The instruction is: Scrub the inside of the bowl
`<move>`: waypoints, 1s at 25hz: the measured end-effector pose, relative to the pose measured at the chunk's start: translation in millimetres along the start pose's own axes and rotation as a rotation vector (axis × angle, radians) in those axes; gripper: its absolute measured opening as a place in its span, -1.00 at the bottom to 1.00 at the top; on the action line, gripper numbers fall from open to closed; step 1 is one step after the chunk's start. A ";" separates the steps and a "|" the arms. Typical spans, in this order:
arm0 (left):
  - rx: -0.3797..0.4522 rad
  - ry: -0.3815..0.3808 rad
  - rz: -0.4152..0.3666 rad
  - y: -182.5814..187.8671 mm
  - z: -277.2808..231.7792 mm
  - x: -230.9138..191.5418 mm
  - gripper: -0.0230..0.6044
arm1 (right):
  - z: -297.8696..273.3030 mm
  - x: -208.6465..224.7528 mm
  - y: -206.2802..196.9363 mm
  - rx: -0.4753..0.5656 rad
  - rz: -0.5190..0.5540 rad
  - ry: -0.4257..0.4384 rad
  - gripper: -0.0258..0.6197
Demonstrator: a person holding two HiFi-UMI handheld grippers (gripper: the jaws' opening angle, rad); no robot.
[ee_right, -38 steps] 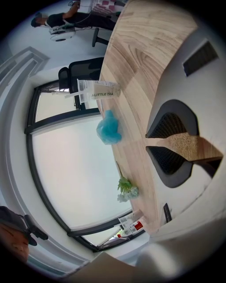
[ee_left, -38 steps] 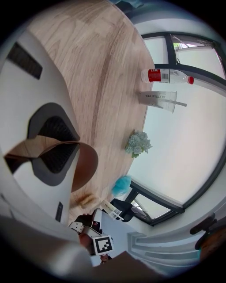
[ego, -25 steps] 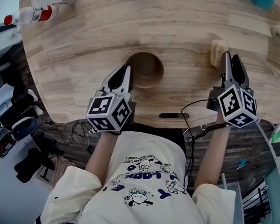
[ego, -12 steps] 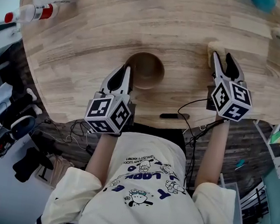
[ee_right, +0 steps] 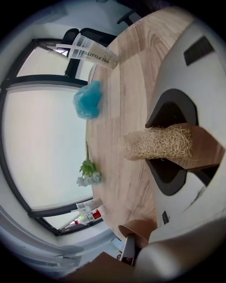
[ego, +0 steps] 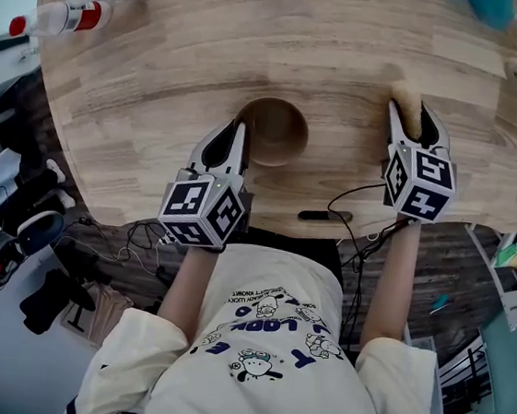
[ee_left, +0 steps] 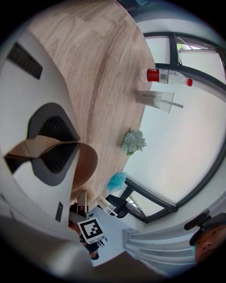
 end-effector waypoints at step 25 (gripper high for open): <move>0.014 0.018 -0.033 14.9 19.3 1.7 -0.78 | 83.9 -122.3 51.4 0.244 -0.072 0.359 -0.57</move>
Point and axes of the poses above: the fingertips, and each gripper's own axes: z backward along the fingers, x to its right, y out of its top, the point moved 5 cm from there along z, backward along the fingers, and after that the axes turned 4 degrees about -z, right-handed, at the moved point
